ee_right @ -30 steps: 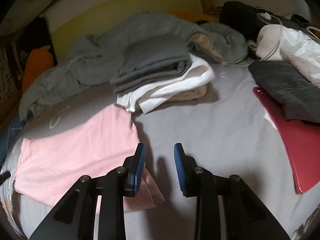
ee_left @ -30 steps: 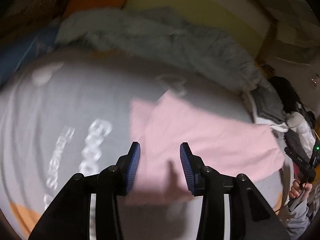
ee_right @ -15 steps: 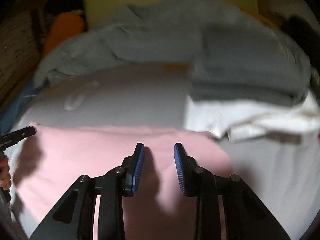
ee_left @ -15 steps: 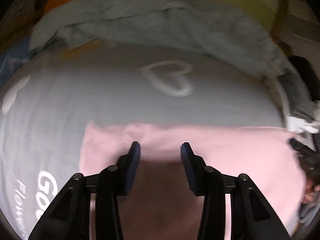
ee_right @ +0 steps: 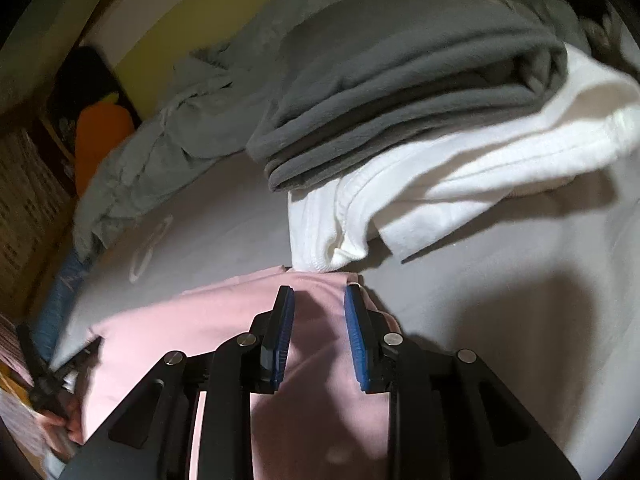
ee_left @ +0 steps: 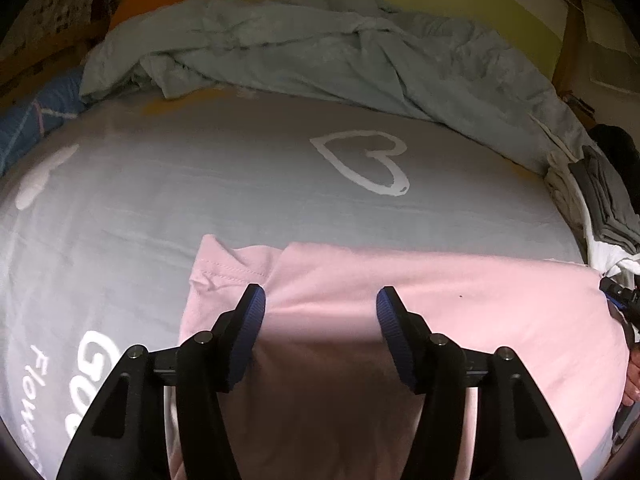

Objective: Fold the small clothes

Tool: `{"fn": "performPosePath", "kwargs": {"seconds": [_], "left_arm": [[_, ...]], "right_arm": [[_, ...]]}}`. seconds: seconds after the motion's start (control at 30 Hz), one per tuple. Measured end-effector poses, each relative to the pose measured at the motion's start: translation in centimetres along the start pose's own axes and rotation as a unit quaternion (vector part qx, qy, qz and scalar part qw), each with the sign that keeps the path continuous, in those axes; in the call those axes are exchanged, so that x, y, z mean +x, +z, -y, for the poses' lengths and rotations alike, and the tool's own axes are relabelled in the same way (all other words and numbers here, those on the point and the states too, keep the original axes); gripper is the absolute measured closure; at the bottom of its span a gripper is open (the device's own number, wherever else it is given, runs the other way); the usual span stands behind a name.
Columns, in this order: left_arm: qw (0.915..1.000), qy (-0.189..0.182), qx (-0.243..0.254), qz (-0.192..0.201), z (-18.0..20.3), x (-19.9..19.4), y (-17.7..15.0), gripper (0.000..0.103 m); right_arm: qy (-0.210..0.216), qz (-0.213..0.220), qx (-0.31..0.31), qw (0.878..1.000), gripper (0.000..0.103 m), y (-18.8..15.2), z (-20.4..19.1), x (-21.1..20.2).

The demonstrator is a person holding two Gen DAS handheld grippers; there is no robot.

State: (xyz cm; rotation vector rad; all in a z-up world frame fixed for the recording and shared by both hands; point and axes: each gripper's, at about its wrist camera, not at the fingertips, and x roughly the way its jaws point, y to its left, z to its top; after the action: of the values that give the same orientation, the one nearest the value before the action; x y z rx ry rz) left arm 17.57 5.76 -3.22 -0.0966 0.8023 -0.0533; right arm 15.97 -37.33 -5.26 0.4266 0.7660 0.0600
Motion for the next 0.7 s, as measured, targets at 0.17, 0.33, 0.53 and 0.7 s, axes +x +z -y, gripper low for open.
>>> {"fn": "performPosePath", "kwargs": {"seconds": [0.17, 0.33, 0.53, 0.7], "left_arm": [[0.9981, -0.011, 0.018, 0.058, 1.2, -5.1, -1.6, 0.037], [0.9989, -0.003, 0.008, 0.046, 1.8, -7.3, -6.2, 0.033], [0.9973, 0.054, 0.04, 0.032, 2.4, -9.1, -10.8, 0.033], [0.9981, 0.054, 0.025, 0.017, 2.4, -10.1, -12.6, 0.031]], "right_arm": [[-0.006, 0.03, -0.057, 0.998, 0.04, -1.0, -2.9, -3.9], [-0.017, 0.004, -0.175, 0.984, 0.04, -4.2, -7.5, -5.6], [-0.087, -0.014, -0.236, 0.968, 0.032, -9.2, -10.3, -4.7], [-0.127, 0.006, -0.231, 0.965, 0.028, -10.8, -10.1, -6.5]]}}
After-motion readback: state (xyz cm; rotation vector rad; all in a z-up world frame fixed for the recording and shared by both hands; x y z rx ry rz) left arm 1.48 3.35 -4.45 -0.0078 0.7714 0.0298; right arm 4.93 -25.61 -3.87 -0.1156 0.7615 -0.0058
